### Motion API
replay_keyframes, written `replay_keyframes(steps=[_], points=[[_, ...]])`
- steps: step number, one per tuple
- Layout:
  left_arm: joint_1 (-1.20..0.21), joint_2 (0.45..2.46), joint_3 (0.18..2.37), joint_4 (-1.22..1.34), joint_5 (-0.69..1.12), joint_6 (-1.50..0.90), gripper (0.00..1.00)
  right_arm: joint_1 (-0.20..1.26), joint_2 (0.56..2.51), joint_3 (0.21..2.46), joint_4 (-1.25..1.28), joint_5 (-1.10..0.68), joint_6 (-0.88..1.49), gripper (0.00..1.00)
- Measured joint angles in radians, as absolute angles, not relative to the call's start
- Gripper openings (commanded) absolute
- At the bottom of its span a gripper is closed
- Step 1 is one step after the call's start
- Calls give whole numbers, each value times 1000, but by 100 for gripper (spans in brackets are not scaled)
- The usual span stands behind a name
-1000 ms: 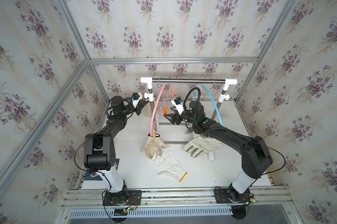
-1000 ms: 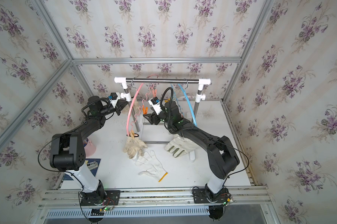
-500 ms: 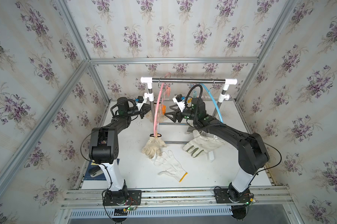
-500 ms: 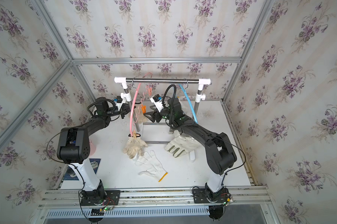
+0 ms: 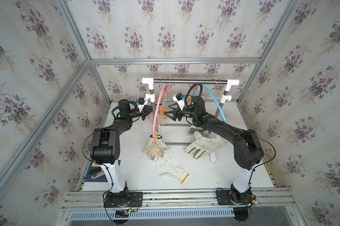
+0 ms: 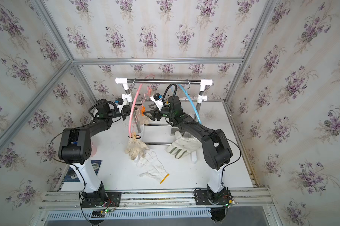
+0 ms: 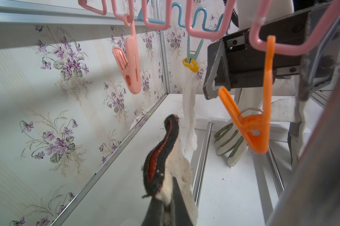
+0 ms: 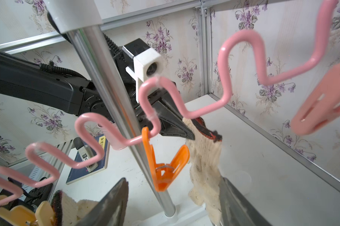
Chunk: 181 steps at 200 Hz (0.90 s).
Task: Clip the gloves onto a hanger to dry
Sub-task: Open the clamp at the hanger.
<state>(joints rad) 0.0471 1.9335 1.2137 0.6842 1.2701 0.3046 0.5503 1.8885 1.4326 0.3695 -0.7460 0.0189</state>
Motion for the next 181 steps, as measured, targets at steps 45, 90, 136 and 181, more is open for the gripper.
replay_keyframes(steps=[45, 90, 136, 181], points=[[47, 1938, 1215, 685, 1270, 298, 0, 554, 1920, 1449, 416, -801, 57, 73], [47, 1938, 1215, 684, 1270, 298, 0, 553, 1943, 1471, 431, -822, 81, 73], [47, 1938, 1216, 684, 1270, 295, 0, 553, 1951, 1489, 451, -826, 86, 69], [47, 1937, 1216, 684, 1270, 295, 0, 553, 1963, 1495, 462, -826, 102, 65]])
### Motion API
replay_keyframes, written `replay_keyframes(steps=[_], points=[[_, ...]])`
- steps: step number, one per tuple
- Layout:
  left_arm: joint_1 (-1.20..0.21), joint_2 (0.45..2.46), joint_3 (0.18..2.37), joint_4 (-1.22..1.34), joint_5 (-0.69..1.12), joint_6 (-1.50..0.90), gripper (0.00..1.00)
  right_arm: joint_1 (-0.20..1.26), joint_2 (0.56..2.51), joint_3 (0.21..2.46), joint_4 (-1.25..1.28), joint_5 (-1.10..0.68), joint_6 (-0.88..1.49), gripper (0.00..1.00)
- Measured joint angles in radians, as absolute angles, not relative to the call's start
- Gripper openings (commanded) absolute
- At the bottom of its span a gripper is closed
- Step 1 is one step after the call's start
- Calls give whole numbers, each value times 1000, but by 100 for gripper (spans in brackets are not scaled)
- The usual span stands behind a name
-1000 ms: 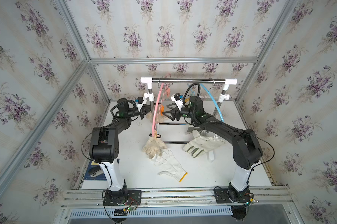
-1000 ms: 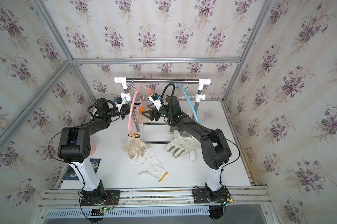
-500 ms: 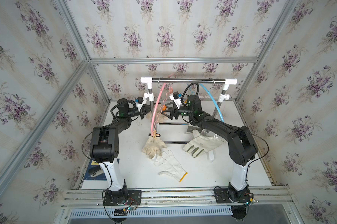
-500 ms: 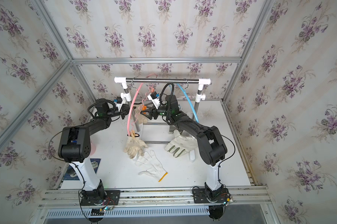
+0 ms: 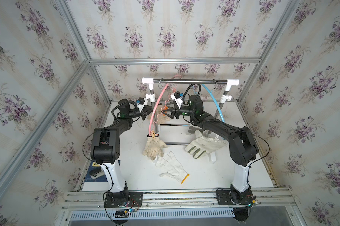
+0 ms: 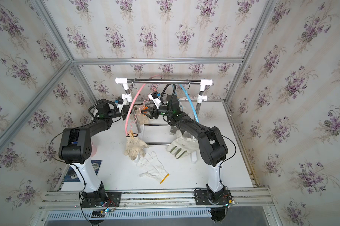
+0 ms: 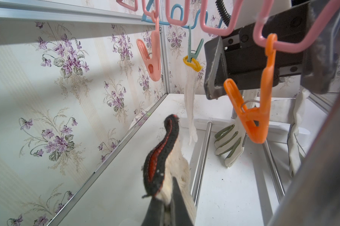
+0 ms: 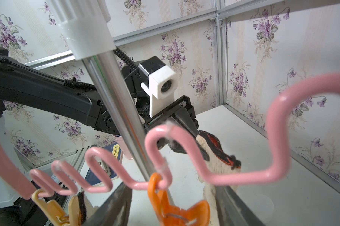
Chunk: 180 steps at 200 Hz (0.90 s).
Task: Clip the gloves onto a hanger to dry
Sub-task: Open the clamp at the hanger.
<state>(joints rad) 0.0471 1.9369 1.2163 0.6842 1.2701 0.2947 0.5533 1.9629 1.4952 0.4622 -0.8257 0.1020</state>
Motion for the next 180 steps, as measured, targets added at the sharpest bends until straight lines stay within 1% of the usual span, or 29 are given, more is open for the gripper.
replay_keyframes(steps=[73, 136, 163, 180], points=[[47, 1937, 1217, 683, 1270, 295, 0, 553, 1972, 1513, 458, -822, 109, 52], [47, 1937, 1229, 673, 1279, 295, 0, 553, 1980, 1518, 450, -822, 118, 44], [44, 1937, 1276, 596, 1321, 321, 0, 553, 1982, 1521, 451, -819, 127, 41], [35, 1937, 1316, 475, 1347, 399, 0, 529, 1984, 1522, 452, -825, 128, 37]])
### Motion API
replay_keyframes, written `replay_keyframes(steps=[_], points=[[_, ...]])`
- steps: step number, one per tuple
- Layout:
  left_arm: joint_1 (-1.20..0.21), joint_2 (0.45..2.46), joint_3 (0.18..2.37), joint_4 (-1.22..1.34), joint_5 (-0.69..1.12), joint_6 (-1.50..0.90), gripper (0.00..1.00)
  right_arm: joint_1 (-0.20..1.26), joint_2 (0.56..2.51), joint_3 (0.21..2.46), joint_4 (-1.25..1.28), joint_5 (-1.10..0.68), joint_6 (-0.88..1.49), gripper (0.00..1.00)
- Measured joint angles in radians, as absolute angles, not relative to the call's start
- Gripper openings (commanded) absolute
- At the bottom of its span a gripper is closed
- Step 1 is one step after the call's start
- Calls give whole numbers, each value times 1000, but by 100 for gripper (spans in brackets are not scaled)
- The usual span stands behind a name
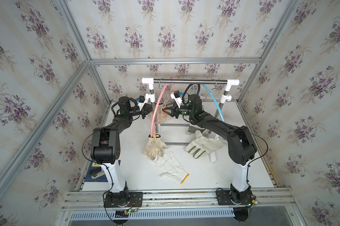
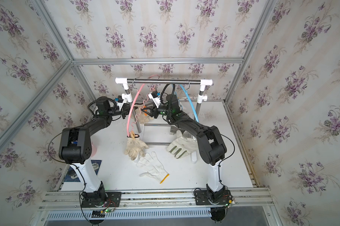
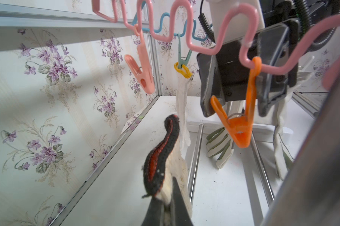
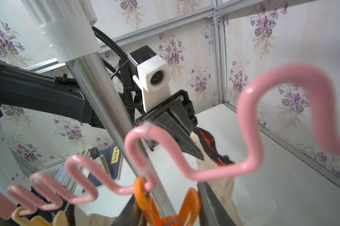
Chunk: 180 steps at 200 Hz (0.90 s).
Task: Clip the gloves onto a hanger to dry
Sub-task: Open the clamp at the hanger, then clamp the glove onto the hanger.
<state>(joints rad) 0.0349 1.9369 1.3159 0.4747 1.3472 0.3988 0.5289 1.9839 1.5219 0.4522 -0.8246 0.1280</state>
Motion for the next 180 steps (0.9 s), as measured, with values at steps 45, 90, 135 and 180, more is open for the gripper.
replay_keyframes(steps=[45, 90, 135, 180], points=[[-1, 1967, 1485, -26, 1364, 768, 0, 511, 1988, 1529, 466, -804, 134, 30], [-6, 1988, 1518, -284, 1369, 966, 0, 509, 1997, 1535, 470, -808, 134, 29], [-7, 1991, 1518, -313, 1375, 1002, 0, 508, 2005, 1548, 472, -821, 135, 18], [-18, 2003, 1533, -302, 1374, 985, 0, 508, 2015, 1558, 491, -824, 157, 11]])
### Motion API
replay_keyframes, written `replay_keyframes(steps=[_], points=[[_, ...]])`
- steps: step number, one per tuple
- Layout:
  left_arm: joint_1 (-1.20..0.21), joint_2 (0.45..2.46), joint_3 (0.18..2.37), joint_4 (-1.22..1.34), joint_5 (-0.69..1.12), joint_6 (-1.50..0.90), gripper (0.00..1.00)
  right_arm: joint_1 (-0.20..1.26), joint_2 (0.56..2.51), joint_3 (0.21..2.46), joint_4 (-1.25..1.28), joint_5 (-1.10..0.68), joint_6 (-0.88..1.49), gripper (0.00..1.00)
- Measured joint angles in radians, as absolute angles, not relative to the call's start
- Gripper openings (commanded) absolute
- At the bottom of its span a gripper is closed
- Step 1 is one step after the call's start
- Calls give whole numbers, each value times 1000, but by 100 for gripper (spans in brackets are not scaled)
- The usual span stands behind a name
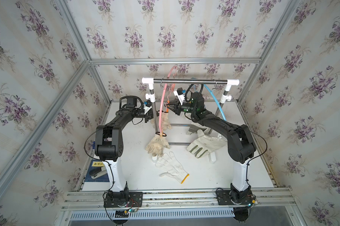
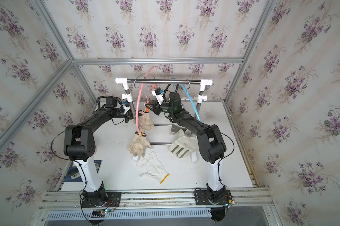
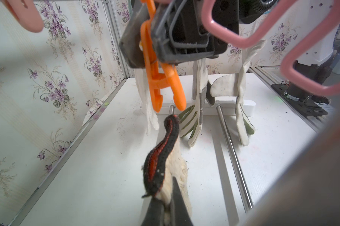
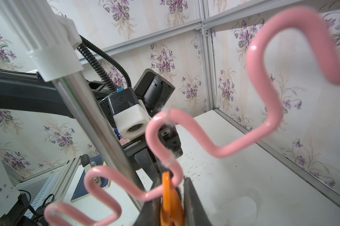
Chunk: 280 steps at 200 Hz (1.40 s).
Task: Clip the gloves onto a hanger to dry
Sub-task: Clamp the glove onto the hanger.
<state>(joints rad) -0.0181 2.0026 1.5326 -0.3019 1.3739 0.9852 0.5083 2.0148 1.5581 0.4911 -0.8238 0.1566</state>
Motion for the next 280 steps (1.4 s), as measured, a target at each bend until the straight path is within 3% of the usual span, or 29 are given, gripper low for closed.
replay_keyframes(steps=[64, 280], points=[[-25, 2005, 1538, -233, 1359, 894, 0, 508, 2017, 1563, 498, -823, 160, 5], [-45, 1995, 1604, -310, 1384, 919, 0, 508, 2036, 1572, 526, -827, 183, 4]])
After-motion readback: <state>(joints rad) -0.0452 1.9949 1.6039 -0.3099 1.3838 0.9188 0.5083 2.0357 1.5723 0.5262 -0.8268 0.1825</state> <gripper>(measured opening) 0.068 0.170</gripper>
